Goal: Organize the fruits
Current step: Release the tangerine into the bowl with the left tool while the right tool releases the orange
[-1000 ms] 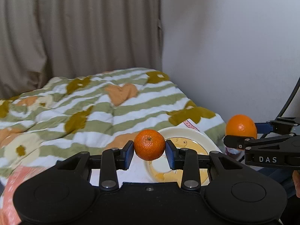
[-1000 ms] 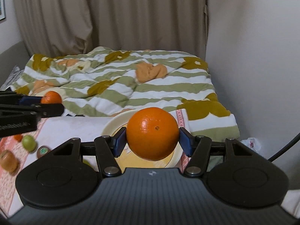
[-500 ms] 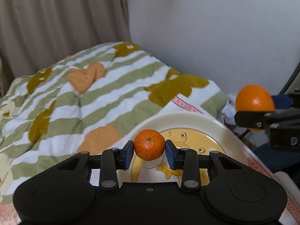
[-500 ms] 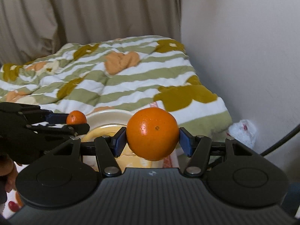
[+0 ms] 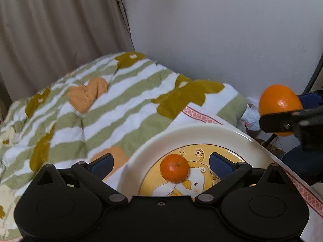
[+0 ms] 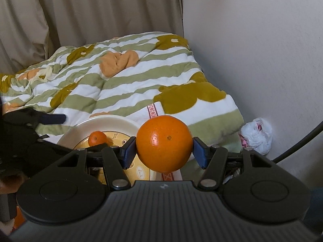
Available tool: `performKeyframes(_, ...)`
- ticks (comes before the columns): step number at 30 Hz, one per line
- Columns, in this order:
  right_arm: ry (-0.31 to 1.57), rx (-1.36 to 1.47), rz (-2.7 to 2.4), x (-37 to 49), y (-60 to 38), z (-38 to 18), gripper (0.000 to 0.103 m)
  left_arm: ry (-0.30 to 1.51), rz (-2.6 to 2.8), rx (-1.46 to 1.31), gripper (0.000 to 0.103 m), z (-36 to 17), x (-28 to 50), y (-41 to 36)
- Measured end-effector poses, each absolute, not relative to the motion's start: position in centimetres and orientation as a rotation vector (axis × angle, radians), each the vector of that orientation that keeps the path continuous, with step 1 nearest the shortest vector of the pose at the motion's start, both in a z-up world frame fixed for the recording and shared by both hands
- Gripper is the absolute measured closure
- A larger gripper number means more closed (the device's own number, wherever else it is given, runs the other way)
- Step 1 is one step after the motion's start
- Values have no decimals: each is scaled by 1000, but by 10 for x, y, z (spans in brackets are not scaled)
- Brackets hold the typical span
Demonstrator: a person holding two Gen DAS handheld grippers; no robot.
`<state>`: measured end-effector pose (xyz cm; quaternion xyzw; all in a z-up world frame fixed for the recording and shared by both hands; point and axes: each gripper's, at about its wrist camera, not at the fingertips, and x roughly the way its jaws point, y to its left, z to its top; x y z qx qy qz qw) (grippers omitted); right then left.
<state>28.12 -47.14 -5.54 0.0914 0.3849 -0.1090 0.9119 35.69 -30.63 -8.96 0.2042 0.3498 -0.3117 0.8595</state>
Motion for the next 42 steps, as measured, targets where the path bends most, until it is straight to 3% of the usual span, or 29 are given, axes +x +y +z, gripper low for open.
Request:
performKeyframes(15, 830, -30, 13, 310, -438, -66, 29, 762, -478, 284, 0, -48, 334, -244)
performKeyframes(31, 845, -198, 124, 328, -405, -111, 28, 795, -341, 214, 0, -51, 310, -209)
performKeyframes(33, 831, -203, 119, 327, -405, -110, 20, 792, -329, 211, 0, -51, 307, -207)
performKeyframes(34, 809, -214, 113, 326, -404, -108, 5, 791, -323, 209, 0, -50, 306, -205)
performKeyframes(35, 782, -235, 98, 323, -403, -103, 0, 790, -318, 206, 0, -50, 304, -205)
performKeyframes(42, 764, -164, 92, 307, -412, -85, 0, 760, -285, 177, 0, -36, 284, -200)
